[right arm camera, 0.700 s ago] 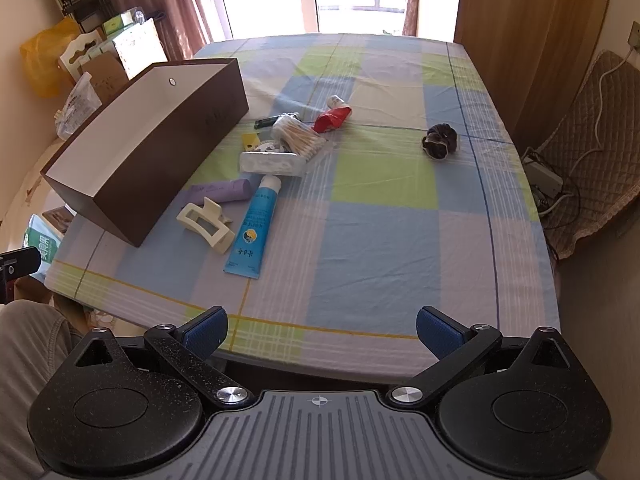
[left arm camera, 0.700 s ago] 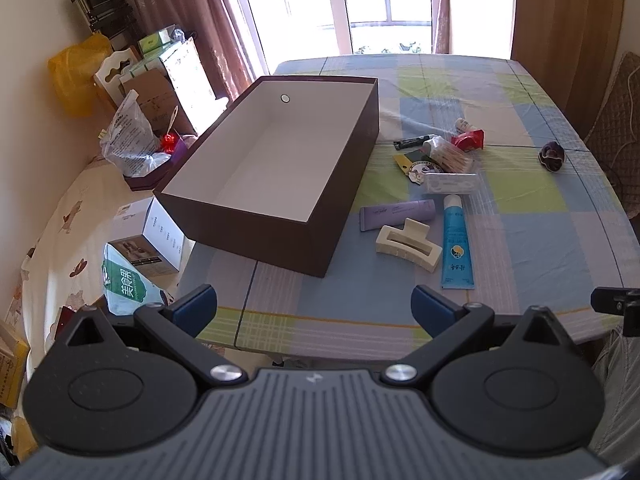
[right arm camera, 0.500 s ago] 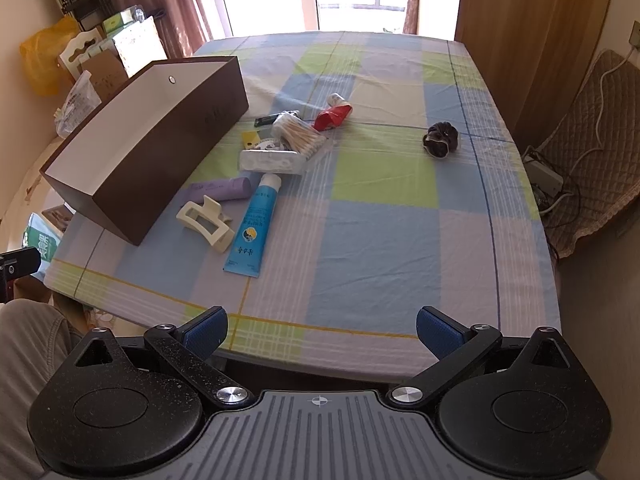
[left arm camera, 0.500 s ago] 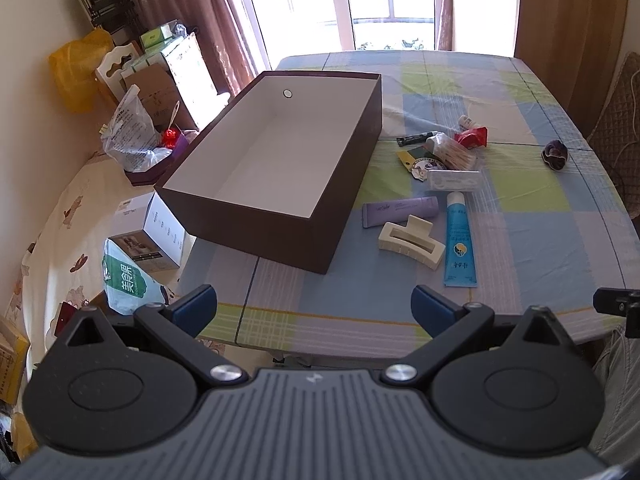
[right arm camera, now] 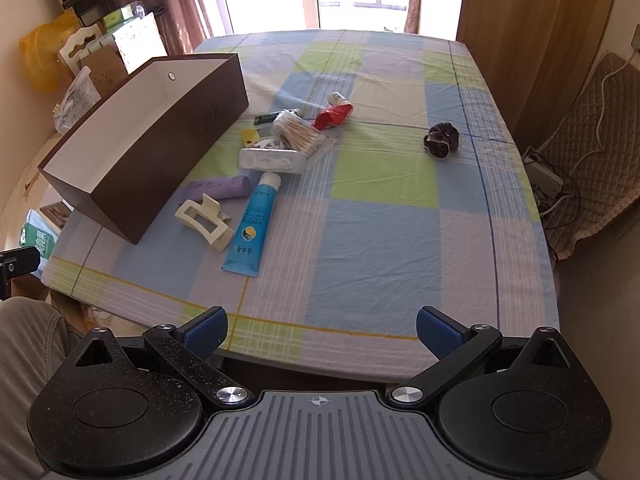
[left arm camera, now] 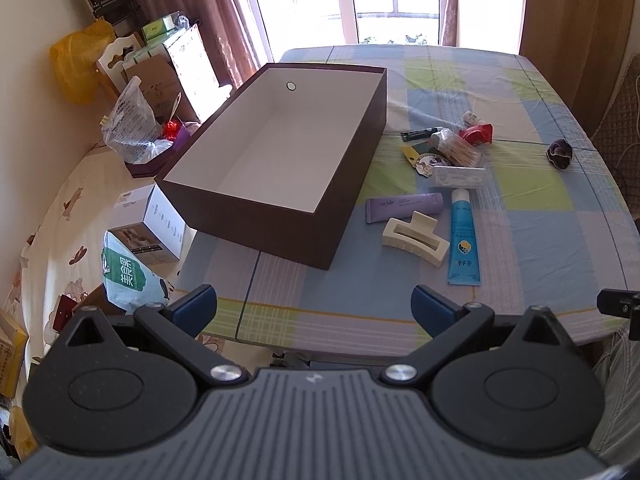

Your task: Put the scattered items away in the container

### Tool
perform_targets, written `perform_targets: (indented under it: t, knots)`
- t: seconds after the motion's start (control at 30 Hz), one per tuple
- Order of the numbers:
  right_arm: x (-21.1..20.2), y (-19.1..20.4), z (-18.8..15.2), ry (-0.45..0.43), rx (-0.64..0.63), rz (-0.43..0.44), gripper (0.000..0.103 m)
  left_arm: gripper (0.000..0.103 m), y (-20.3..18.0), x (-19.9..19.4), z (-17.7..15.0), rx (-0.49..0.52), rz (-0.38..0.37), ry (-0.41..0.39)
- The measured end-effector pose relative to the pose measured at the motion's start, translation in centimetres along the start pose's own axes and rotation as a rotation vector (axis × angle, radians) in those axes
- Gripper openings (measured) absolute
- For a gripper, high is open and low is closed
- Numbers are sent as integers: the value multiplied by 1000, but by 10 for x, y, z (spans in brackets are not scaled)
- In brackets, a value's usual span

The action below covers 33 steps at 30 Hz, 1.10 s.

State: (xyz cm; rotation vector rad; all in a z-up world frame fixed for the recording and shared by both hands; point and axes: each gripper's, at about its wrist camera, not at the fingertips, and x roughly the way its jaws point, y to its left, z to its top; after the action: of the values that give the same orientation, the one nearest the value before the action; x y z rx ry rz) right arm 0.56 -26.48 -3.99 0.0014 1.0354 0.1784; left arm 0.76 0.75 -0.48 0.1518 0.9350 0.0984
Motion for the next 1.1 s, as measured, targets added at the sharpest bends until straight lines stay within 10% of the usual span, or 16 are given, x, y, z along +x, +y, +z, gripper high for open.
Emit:
perform_targets:
  t: [1.1]
  knots:
    - [-1,1,7,13,-14,-7,103,102,6,5,0,-15,4,19]
